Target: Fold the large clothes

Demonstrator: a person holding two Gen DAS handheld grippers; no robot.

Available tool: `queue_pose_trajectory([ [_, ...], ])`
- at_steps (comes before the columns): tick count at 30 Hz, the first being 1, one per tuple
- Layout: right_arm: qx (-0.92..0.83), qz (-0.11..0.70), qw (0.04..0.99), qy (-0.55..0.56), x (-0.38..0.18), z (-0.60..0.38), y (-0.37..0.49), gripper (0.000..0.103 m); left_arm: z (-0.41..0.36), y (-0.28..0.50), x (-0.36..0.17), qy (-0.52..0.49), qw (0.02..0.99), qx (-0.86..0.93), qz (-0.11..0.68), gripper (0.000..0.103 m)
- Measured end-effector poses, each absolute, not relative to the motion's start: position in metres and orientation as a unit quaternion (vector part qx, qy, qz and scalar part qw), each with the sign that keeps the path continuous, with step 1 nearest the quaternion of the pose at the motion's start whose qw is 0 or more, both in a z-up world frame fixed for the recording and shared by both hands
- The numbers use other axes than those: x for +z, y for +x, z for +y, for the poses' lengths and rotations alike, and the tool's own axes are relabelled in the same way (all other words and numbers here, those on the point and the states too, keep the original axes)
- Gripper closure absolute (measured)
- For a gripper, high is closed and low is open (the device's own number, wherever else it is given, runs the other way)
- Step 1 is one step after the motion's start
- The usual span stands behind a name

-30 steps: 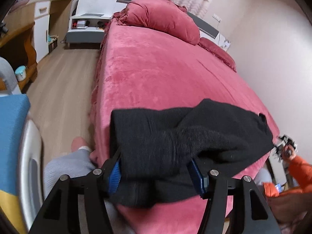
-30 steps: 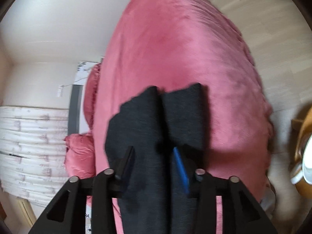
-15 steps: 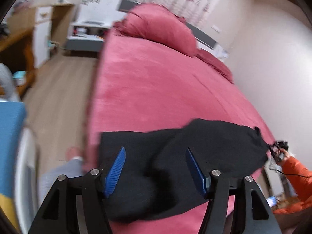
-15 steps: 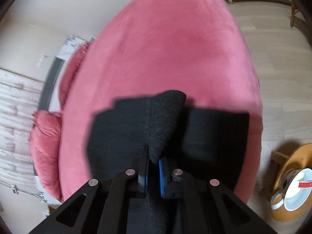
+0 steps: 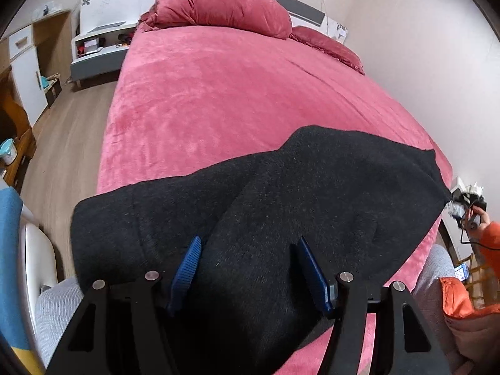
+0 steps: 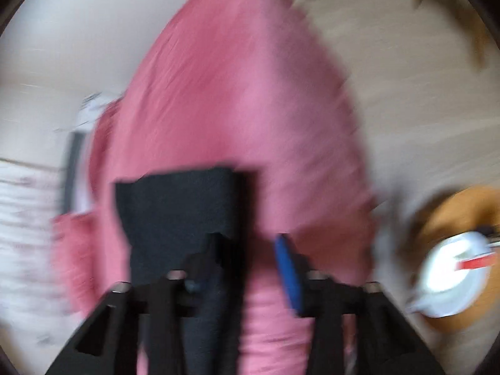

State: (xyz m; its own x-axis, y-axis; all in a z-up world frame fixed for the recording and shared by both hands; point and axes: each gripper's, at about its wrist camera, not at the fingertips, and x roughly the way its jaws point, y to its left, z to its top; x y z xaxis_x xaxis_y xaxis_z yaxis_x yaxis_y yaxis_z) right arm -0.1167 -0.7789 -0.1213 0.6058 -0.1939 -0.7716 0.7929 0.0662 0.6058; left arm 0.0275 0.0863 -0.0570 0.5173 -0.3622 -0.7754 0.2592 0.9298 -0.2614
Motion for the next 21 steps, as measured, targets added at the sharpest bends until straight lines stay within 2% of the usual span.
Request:
queue_pose_trajectory([
  [5,-0.34,0.199,0.728,0.561,-0.1,-0.736,-0.134,0.058,0.098,0.016,-0.048,-0.082,0.884,-0.162,0.431,0.038],
  [10,-0.215,0.275,0.814,0.464,-0.072,-0.634,-0.056,0.058,0.127,0.012,-0.034,-0.139,0.893,-0.133,0.406,0.034],
  [13,-0.115,0.321,0.848,0.405,-0.064,-0.542,-0.011,0.058,0.153,0.004,-0.029,-0.175,0.902,-0.087,0.386,0.019],
  [15,-0.059,0.342,0.868,0.356,-0.059,-0.476,0.009,0.058,0.172,-0.003,-0.028,-0.205,0.903,-0.06,0.372,0.014],
  [21,0.073,0.386,0.877,0.278,-0.086,-0.293,0.023,0.058,0.2,-0.017,-0.044,-0.23,0.89,-0.039,0.392,0.011],
])
